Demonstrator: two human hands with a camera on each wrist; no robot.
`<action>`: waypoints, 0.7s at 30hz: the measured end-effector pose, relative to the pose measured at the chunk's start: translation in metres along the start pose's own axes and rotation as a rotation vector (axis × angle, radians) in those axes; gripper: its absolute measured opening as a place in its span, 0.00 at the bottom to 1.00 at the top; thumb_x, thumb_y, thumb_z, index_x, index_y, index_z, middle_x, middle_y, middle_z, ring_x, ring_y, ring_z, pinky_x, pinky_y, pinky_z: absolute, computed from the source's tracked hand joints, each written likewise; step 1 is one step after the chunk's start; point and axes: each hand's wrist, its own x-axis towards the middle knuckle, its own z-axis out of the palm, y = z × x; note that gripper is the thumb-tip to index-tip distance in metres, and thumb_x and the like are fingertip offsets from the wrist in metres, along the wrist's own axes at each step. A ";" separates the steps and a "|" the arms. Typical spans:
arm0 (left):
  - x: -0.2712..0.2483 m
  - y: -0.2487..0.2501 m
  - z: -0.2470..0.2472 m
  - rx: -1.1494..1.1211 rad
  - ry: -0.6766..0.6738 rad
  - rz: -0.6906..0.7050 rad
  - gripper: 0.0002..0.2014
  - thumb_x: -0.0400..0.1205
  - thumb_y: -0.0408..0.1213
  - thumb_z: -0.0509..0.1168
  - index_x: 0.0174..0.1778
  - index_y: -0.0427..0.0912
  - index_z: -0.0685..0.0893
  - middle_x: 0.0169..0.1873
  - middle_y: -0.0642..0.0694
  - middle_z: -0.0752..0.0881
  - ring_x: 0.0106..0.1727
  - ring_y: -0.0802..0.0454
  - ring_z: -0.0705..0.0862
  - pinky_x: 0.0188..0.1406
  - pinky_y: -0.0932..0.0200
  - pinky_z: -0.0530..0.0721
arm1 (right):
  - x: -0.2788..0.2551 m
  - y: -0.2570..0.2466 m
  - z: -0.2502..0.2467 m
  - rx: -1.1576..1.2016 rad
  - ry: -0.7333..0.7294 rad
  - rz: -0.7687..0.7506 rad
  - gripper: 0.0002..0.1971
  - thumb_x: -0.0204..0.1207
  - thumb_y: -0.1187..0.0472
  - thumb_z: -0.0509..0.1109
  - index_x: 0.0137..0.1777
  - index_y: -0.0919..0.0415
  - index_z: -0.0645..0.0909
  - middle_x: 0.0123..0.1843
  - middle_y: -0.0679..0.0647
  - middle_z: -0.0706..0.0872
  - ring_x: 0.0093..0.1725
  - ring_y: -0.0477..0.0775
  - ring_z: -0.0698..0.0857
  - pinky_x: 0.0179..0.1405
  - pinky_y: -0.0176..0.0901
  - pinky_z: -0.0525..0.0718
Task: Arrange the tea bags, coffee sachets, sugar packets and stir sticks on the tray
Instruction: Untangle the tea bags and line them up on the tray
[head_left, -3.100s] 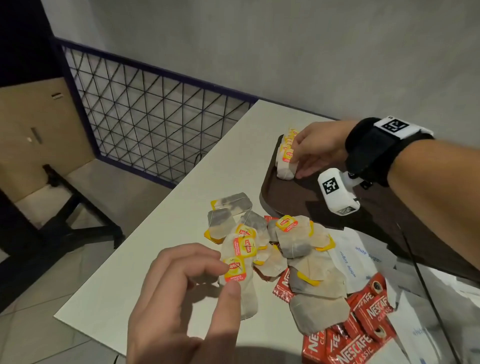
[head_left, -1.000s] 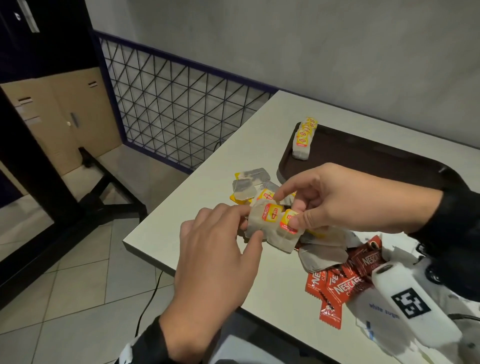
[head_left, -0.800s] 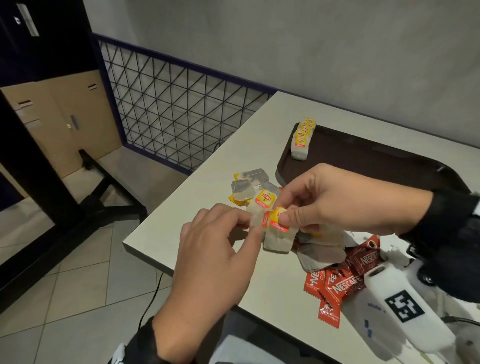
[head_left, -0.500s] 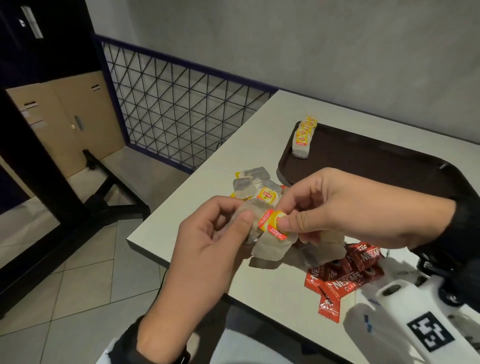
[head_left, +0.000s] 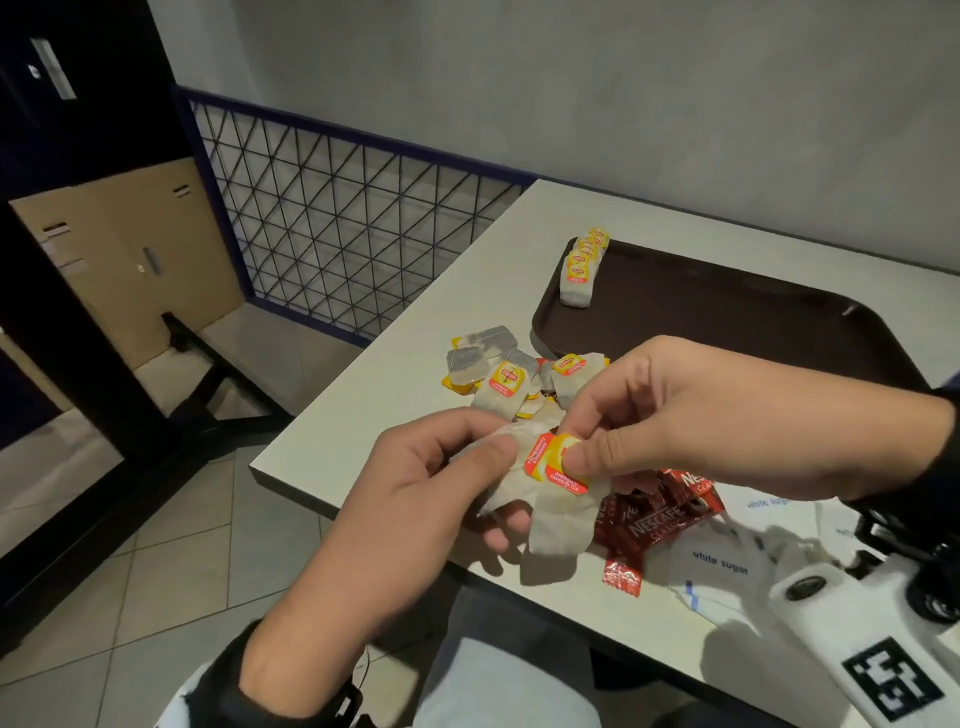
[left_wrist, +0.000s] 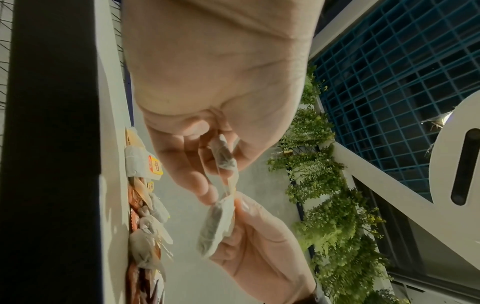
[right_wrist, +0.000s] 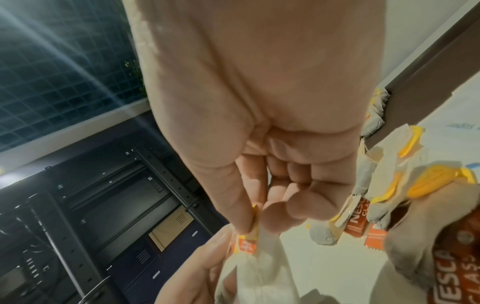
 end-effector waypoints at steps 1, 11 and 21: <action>0.000 0.001 0.000 -0.002 -0.008 -0.026 0.10 0.81 0.37 0.67 0.43 0.35 0.90 0.28 0.34 0.87 0.26 0.47 0.85 0.25 0.54 0.84 | -0.002 0.000 0.000 -0.025 0.004 -0.005 0.07 0.75 0.58 0.80 0.46 0.62 0.93 0.44 0.68 0.91 0.40 0.56 0.86 0.49 0.57 0.86; -0.007 0.005 0.013 0.156 -0.089 -0.099 0.10 0.82 0.36 0.70 0.36 0.36 0.87 0.30 0.36 0.80 0.27 0.47 0.83 0.23 0.59 0.80 | -0.022 -0.007 0.004 -0.284 -0.001 -0.013 0.08 0.76 0.49 0.79 0.45 0.52 0.92 0.34 0.53 0.89 0.28 0.42 0.77 0.30 0.38 0.76; -0.010 0.008 0.021 0.257 -0.046 0.058 0.10 0.75 0.47 0.78 0.36 0.45 0.91 0.27 0.50 0.83 0.29 0.55 0.77 0.28 0.58 0.78 | -0.036 -0.003 -0.003 -0.287 0.122 -0.075 0.10 0.73 0.50 0.82 0.53 0.47 0.91 0.41 0.50 0.93 0.41 0.58 0.90 0.42 0.58 0.89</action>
